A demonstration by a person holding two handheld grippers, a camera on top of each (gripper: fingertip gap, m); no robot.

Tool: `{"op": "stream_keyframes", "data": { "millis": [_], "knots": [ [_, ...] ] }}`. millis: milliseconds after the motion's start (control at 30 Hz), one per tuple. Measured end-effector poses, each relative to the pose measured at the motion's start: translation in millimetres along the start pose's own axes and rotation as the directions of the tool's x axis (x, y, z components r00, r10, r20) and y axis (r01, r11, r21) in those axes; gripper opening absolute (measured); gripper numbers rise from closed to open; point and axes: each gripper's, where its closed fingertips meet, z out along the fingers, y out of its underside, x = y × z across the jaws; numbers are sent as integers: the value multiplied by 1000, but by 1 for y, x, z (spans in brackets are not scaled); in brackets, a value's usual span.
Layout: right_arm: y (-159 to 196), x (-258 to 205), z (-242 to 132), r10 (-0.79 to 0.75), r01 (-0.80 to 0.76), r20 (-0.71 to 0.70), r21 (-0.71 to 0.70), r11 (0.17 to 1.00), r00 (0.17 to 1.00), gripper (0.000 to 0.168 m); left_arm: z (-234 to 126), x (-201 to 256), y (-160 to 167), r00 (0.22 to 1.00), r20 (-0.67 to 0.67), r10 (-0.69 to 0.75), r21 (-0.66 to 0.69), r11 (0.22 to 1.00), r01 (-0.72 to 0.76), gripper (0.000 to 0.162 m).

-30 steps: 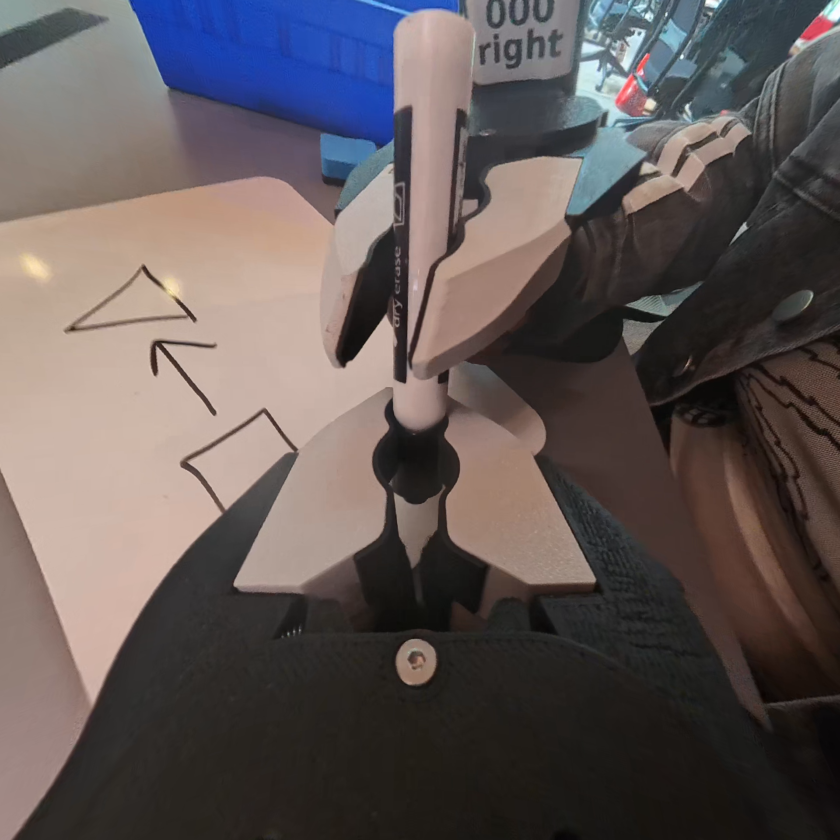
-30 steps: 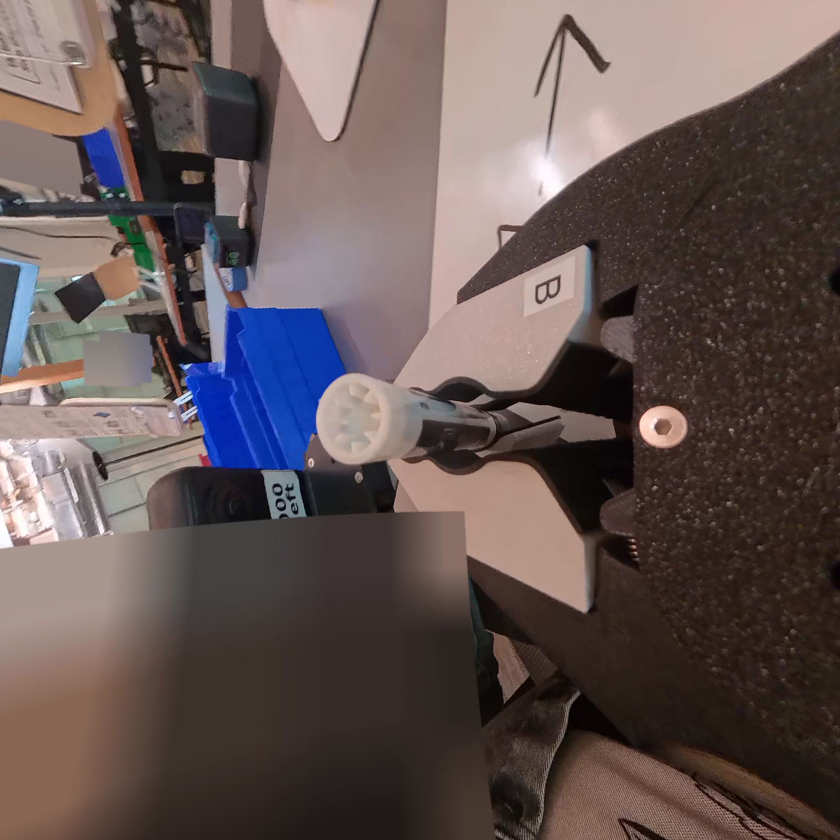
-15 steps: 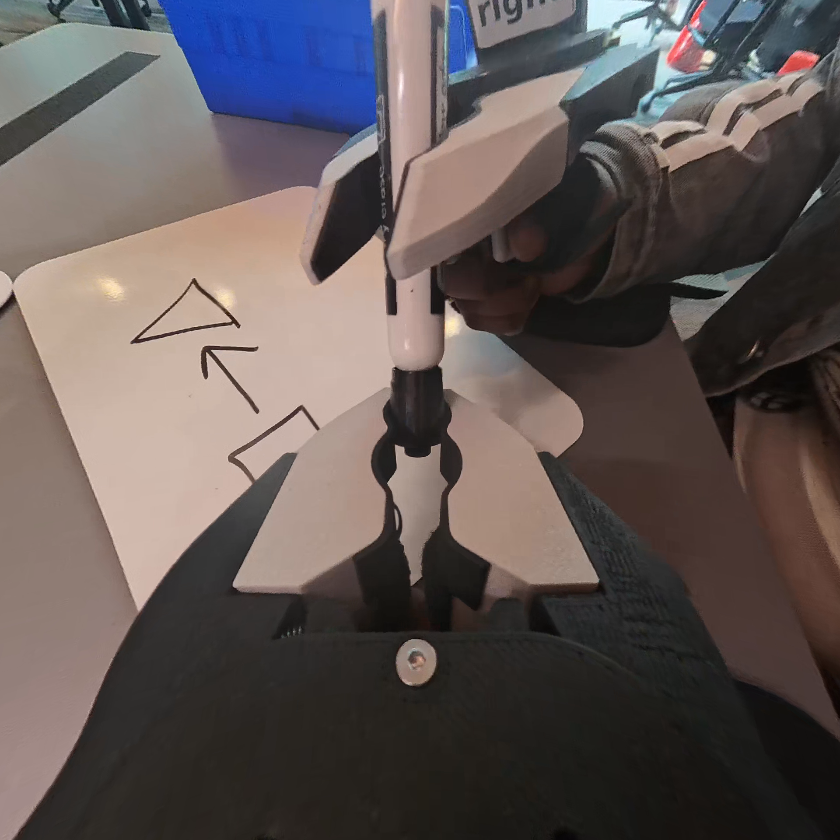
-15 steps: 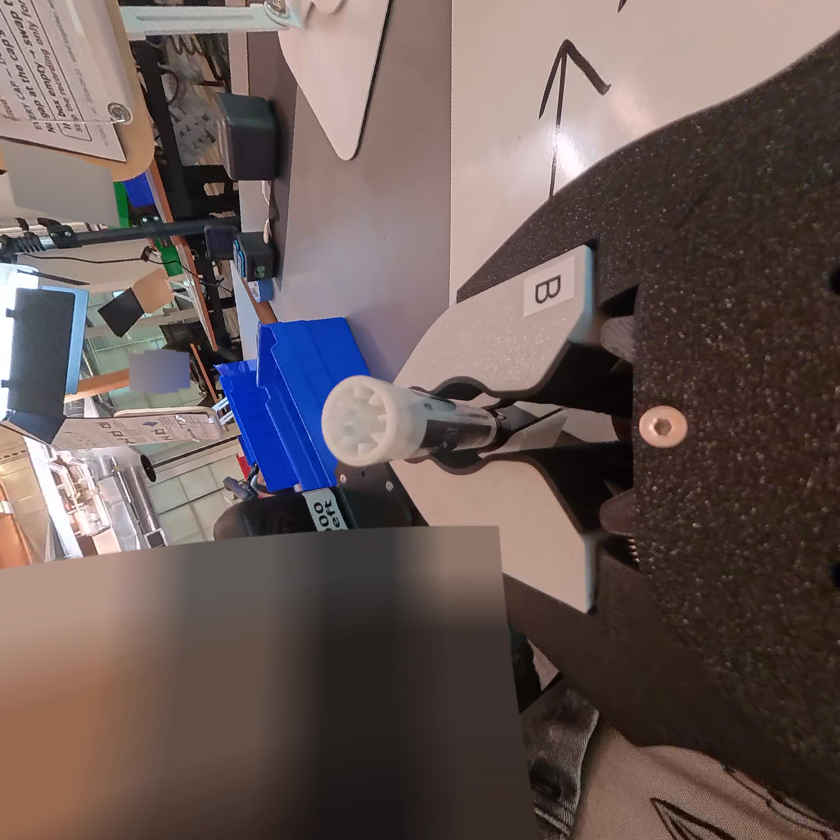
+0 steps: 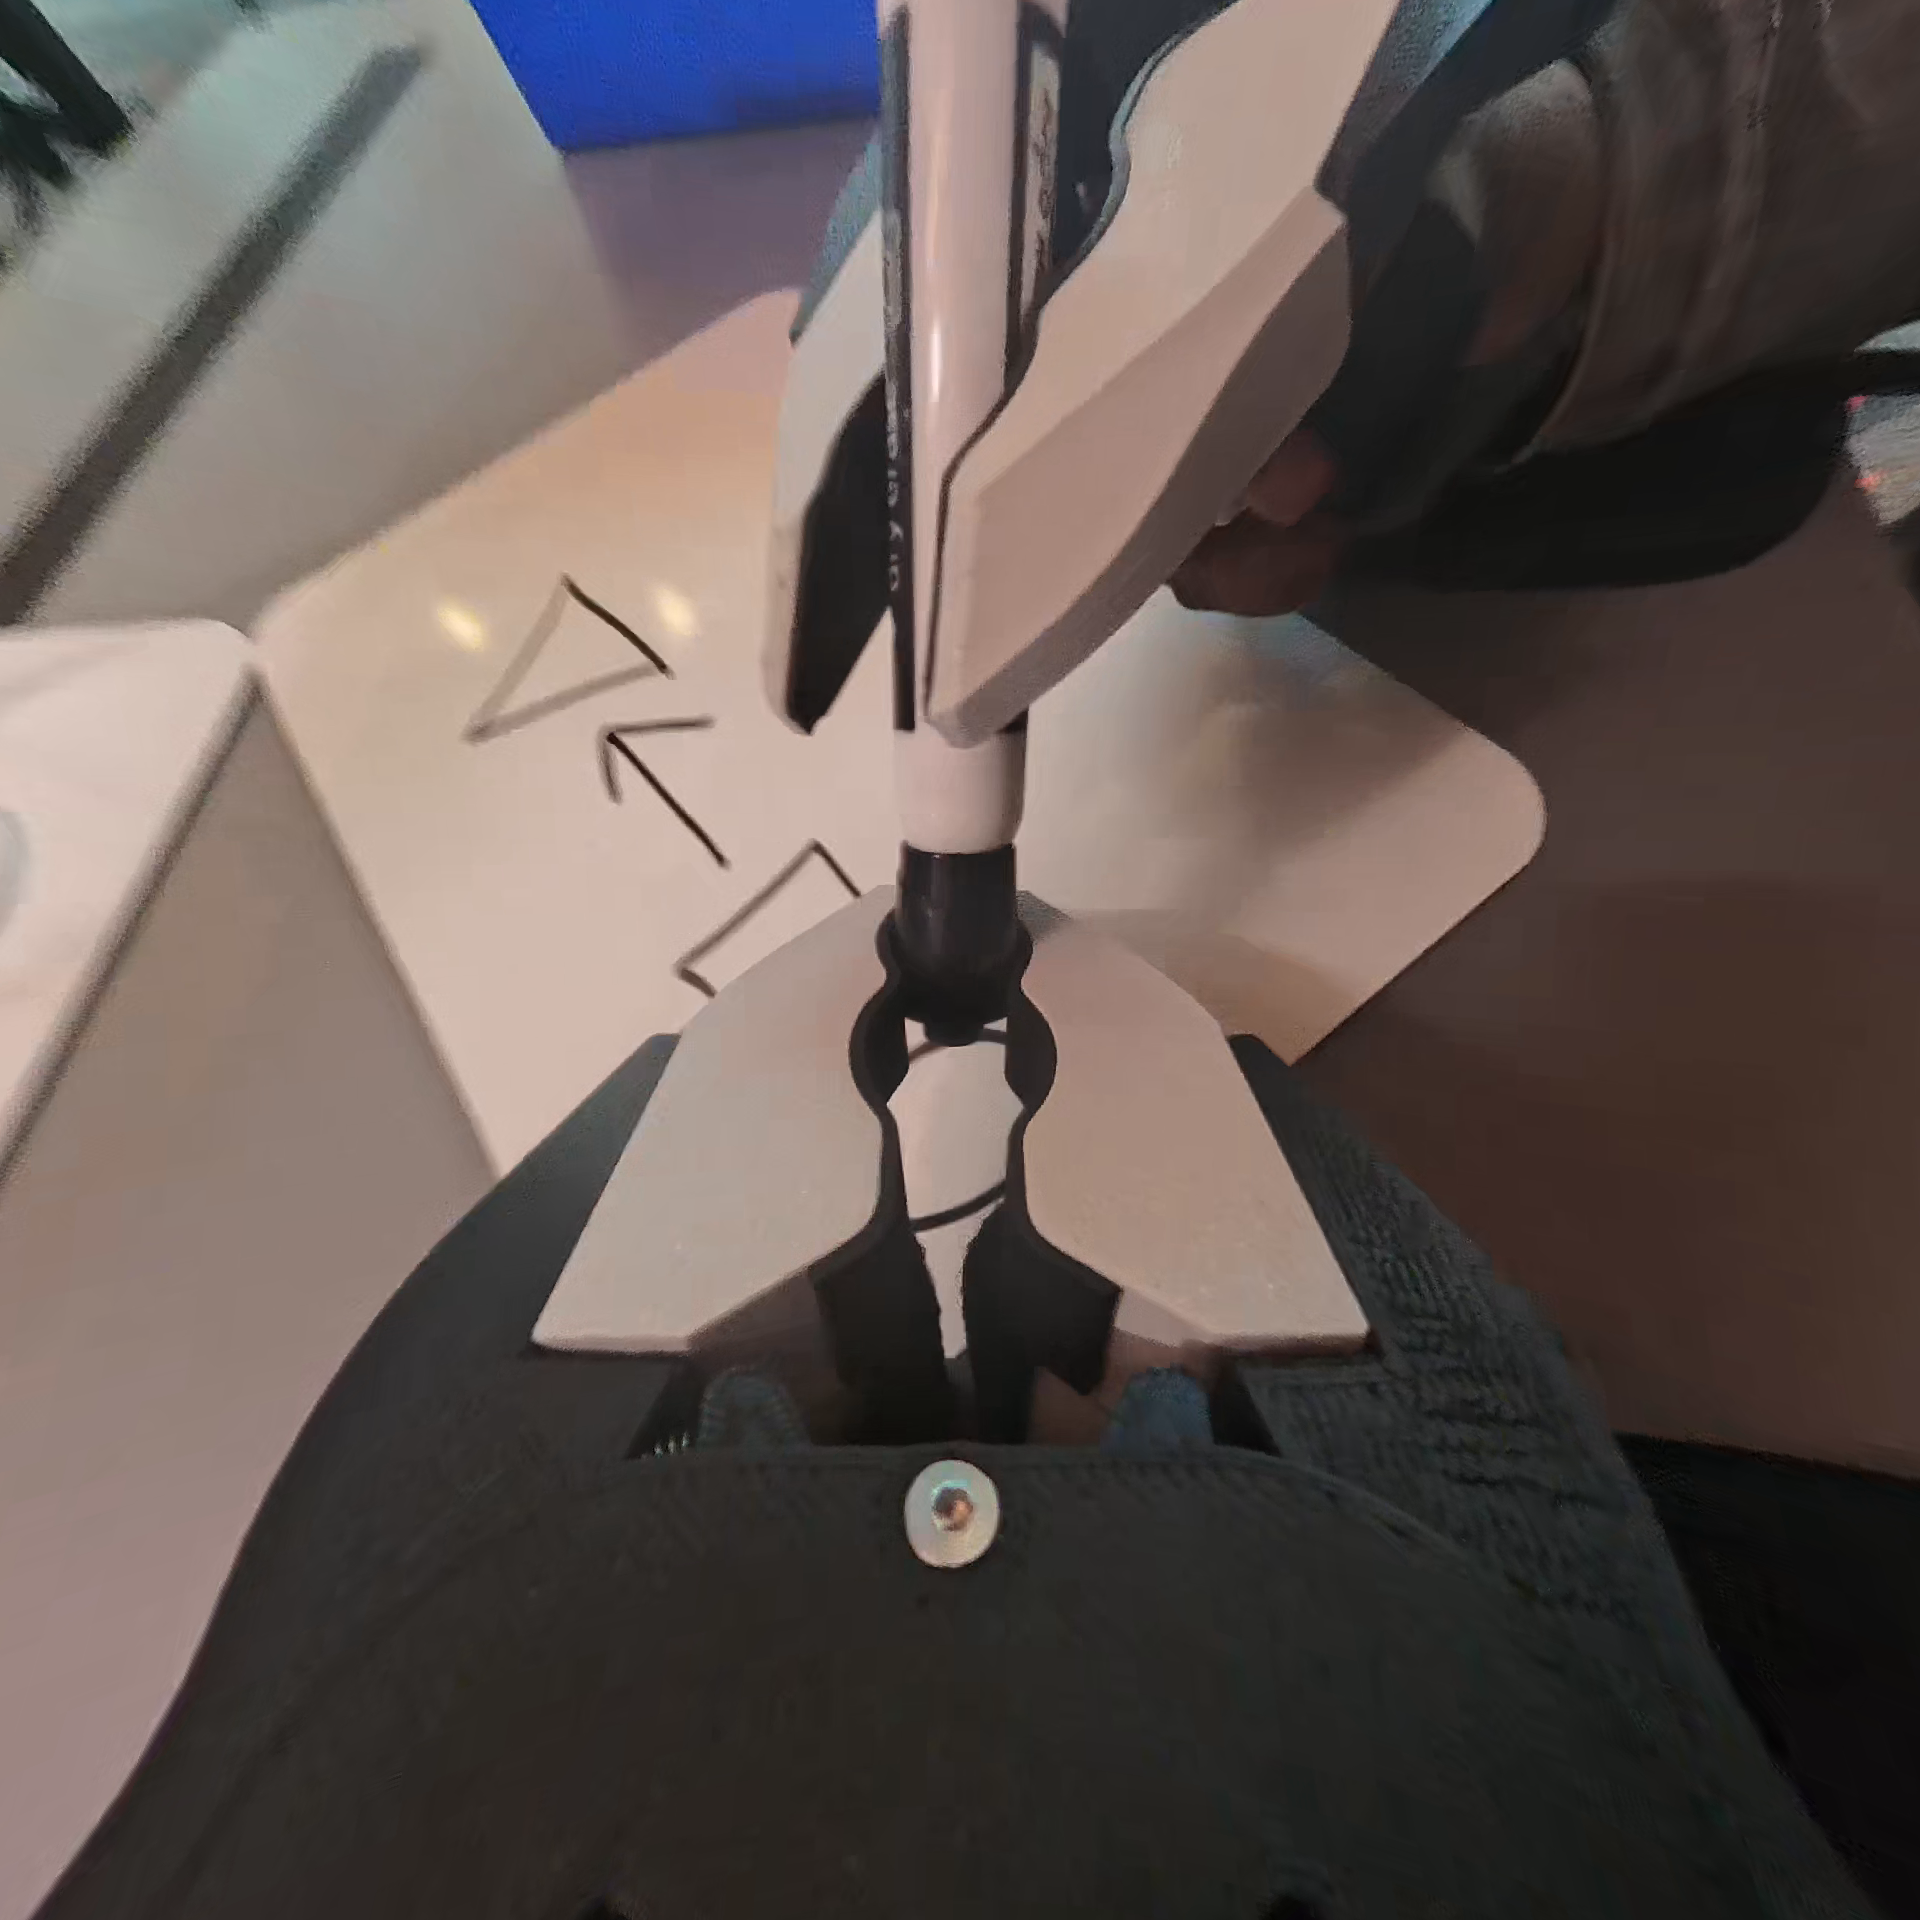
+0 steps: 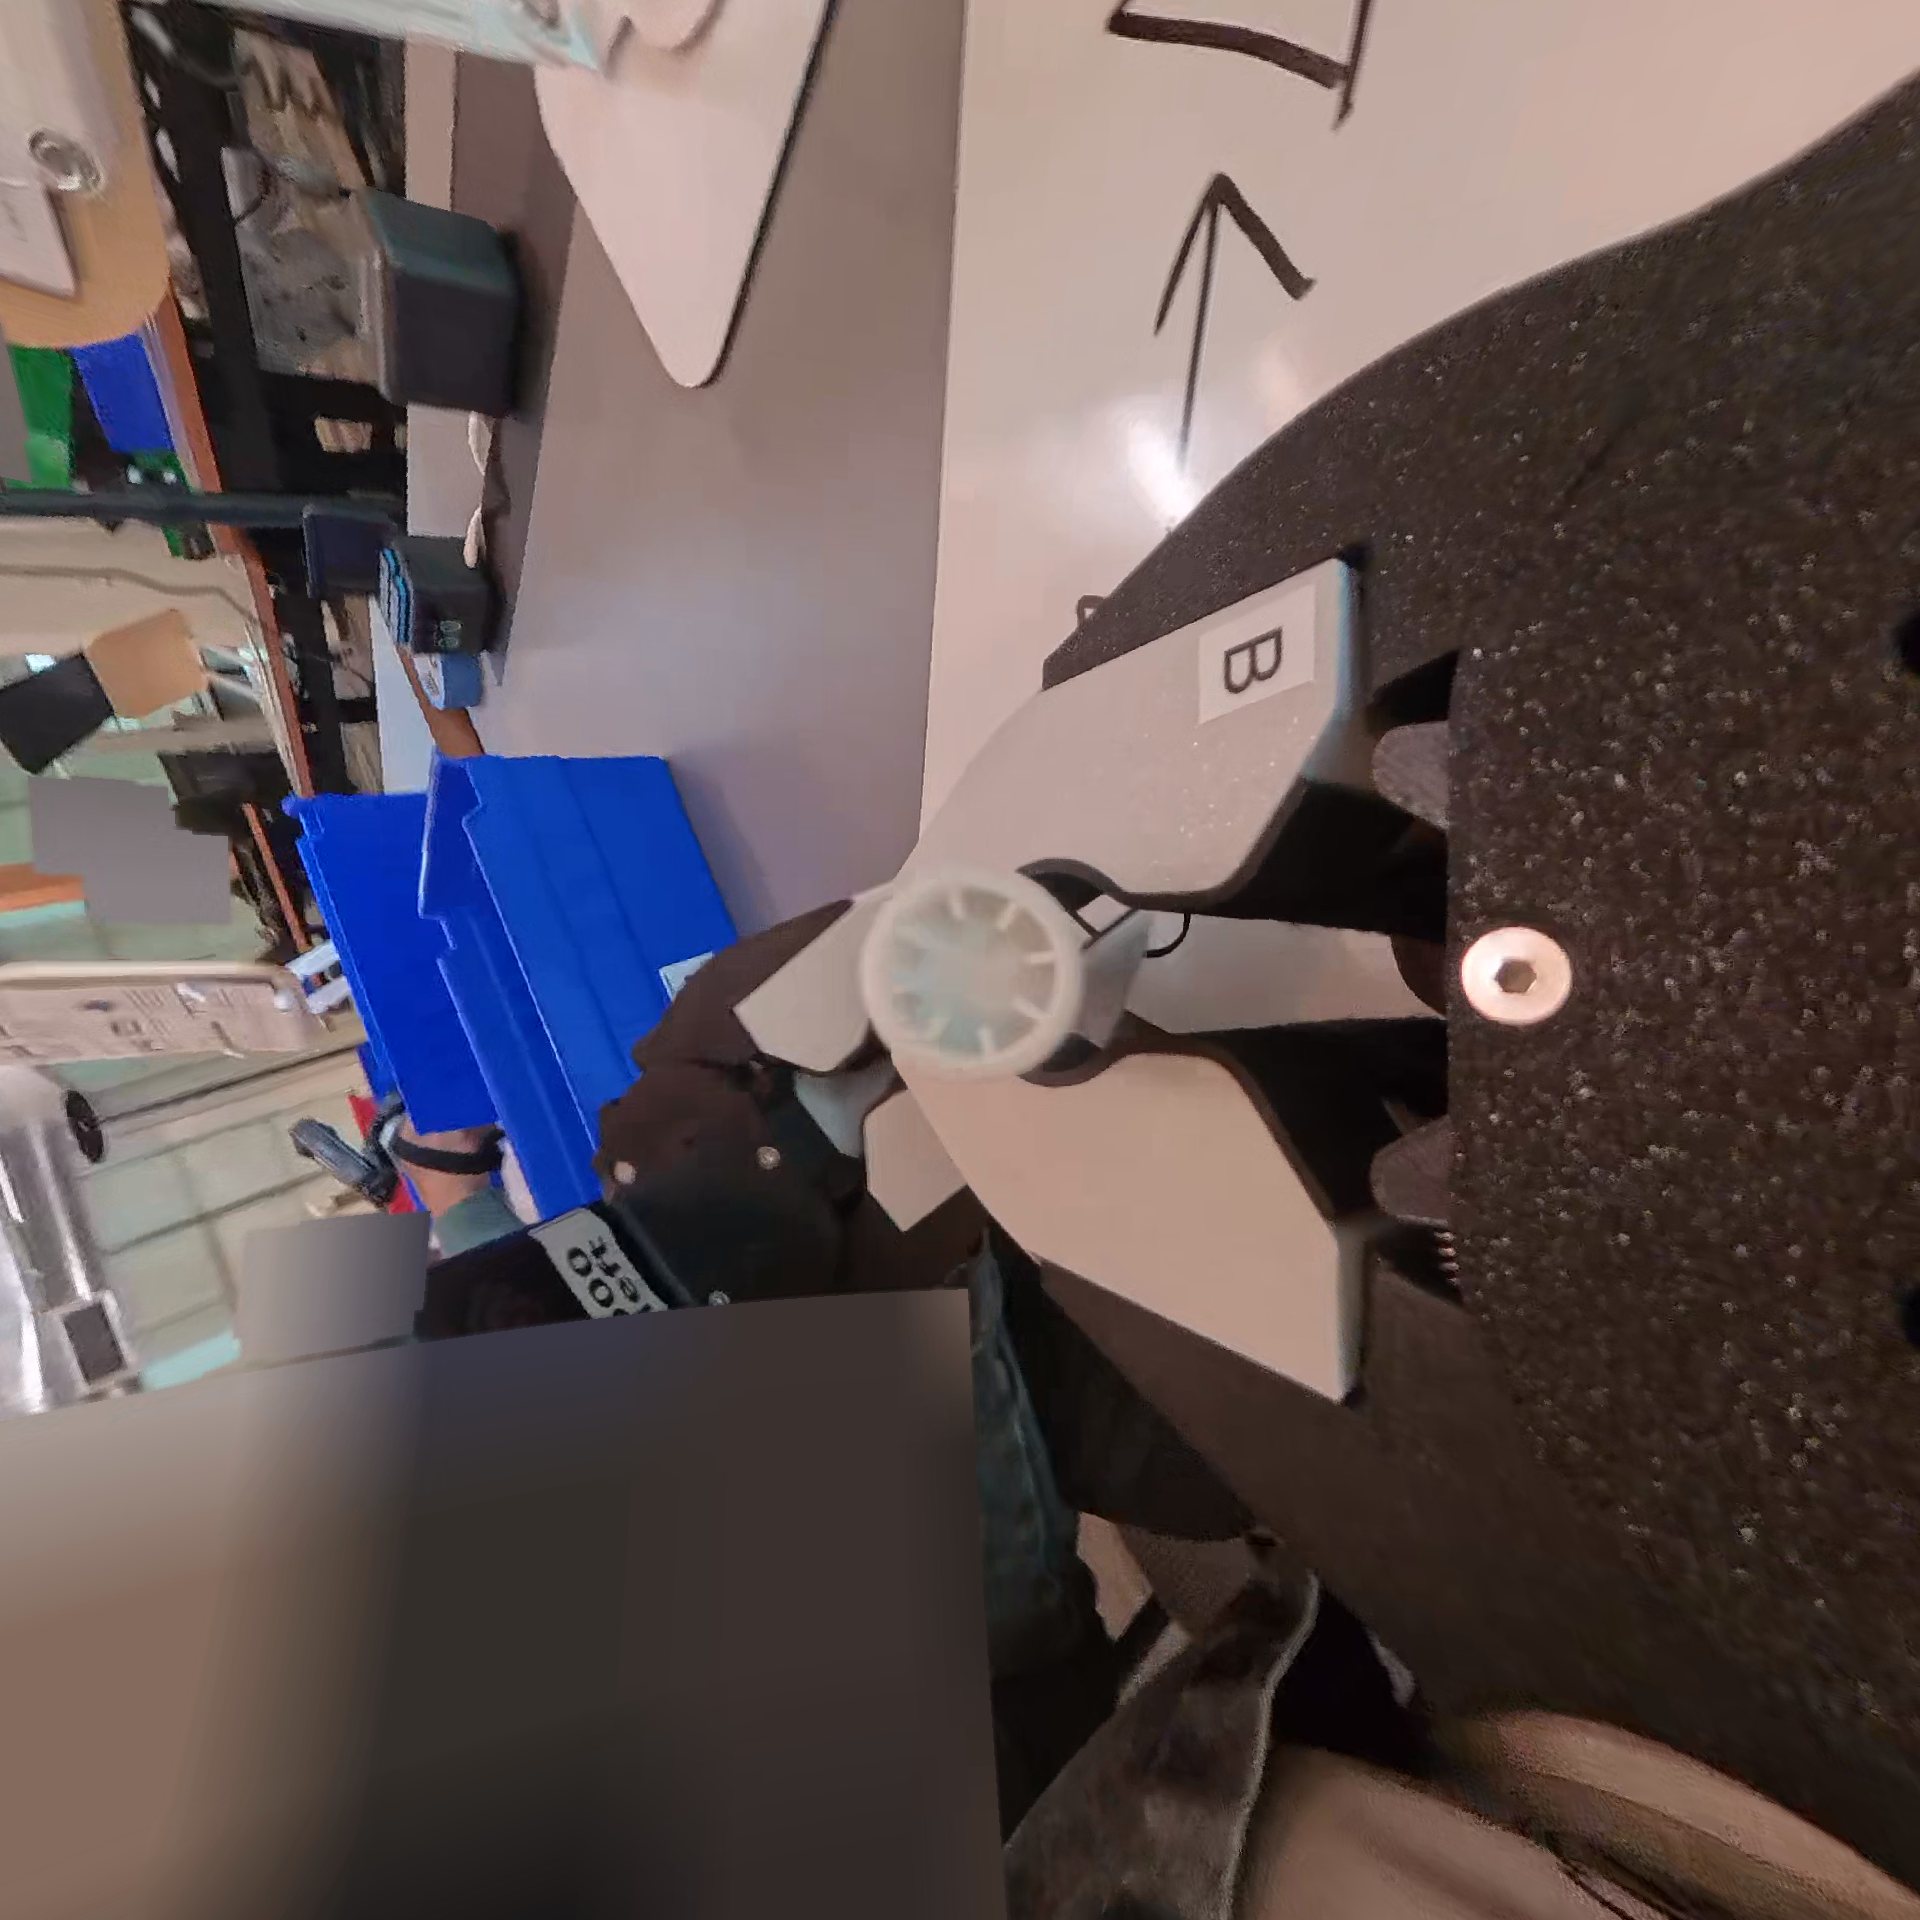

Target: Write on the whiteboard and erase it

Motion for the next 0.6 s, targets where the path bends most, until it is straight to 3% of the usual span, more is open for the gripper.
{"op": "stream_keyframes", "data": {
  "millis": [100,233,400,433,600],
  "knots": [
    [-9,-7,-10,-54,58,52,-62,996,997,39,-12,-17,4,988,112,107,-48,994,-102,15],
    [-11,-2,-32,-235,231,1,-198,953,972,38,-16,-20,18,965,138,221,-138,970,-202,15],
    [7,2,-38,-359,330,2,-401,855,933,31,-13,-10,14,954,108,279,-132,955,-265,15],
    [10,1,-38,-379,350,12,-416,839,925,23,-13,-9,12,955,109,277,-122,957,-264,15],
    [5,-12,-43,-410,387,19,-373,843,912,21,-13,-4,3,958,92,273,-70,961,-267,15]
  ]
}}
